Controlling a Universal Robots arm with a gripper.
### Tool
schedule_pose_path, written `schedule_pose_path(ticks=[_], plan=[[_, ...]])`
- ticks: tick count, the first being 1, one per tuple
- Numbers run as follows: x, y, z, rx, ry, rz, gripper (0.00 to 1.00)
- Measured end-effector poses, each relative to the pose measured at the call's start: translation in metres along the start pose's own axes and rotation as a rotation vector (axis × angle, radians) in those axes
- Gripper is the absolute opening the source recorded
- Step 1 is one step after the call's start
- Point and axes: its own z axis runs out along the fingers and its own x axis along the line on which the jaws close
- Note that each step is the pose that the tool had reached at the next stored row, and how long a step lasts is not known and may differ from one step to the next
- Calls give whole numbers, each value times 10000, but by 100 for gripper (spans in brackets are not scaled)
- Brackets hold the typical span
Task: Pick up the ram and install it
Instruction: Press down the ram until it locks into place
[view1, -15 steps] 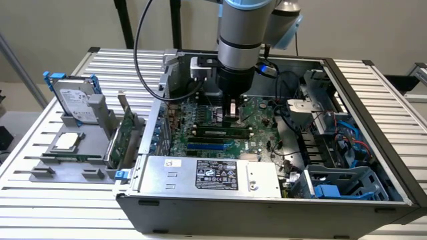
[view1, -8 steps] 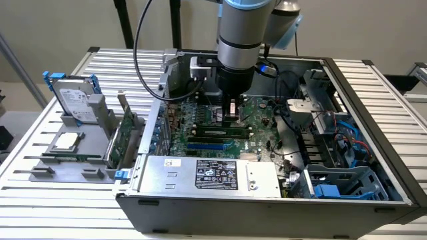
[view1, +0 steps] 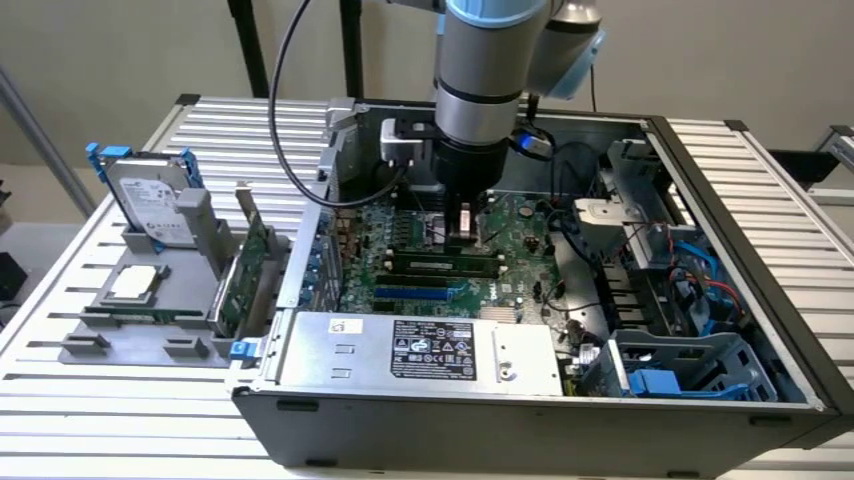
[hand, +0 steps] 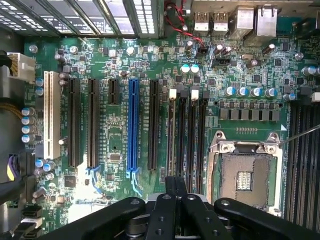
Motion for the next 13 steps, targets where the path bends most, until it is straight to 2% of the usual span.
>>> schedule_pose_path(ticks=[13], plan=[[-7,6,117,-5,10,32,0]])
